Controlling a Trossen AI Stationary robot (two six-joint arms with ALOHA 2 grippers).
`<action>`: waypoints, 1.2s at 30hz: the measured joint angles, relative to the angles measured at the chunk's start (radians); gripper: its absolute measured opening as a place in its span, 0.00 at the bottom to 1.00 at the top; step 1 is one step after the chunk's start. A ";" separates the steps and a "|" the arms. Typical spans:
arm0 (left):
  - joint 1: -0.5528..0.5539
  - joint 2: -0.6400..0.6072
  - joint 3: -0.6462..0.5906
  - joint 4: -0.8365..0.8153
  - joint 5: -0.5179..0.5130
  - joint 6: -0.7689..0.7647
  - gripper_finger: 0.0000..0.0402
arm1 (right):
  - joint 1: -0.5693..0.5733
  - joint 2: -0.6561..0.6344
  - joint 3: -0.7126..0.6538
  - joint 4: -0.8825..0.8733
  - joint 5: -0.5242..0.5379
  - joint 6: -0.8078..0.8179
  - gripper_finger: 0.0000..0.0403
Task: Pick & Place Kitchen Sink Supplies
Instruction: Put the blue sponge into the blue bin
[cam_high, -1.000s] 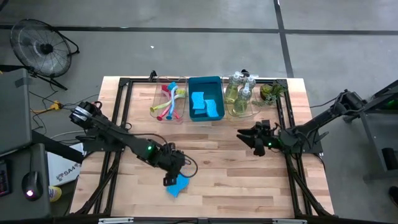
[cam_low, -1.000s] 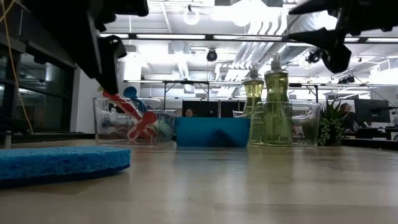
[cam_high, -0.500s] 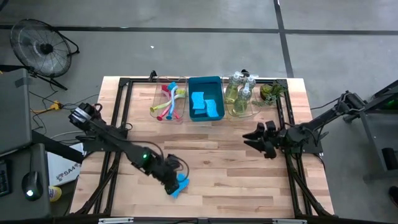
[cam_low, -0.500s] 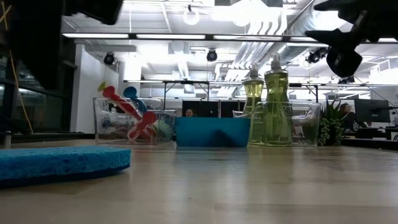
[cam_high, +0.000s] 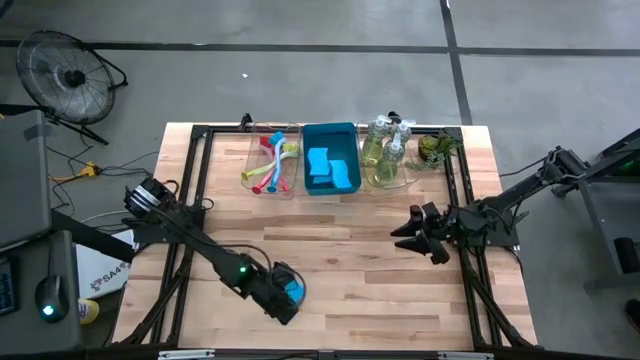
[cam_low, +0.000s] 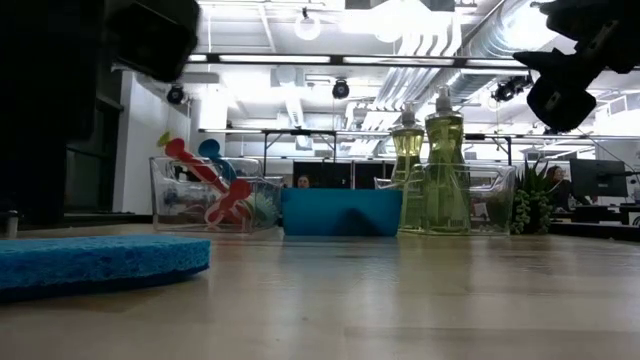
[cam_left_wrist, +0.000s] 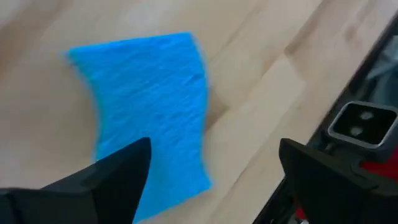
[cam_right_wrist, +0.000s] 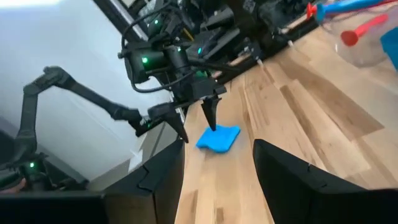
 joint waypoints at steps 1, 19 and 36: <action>0.008 0.020 0.001 0.036 0.007 0.011 0.87 | 0.000 0.000 0.000 -0.009 -0.005 -0.001 0.46; 0.078 0.066 0.142 -0.036 0.119 0.145 0.88 | 0.000 -0.011 0.000 -0.089 -0.045 0.052 0.46; 0.107 0.107 0.256 -0.403 0.077 0.161 0.88 | 0.000 -0.011 0.000 -0.124 -0.018 0.108 0.46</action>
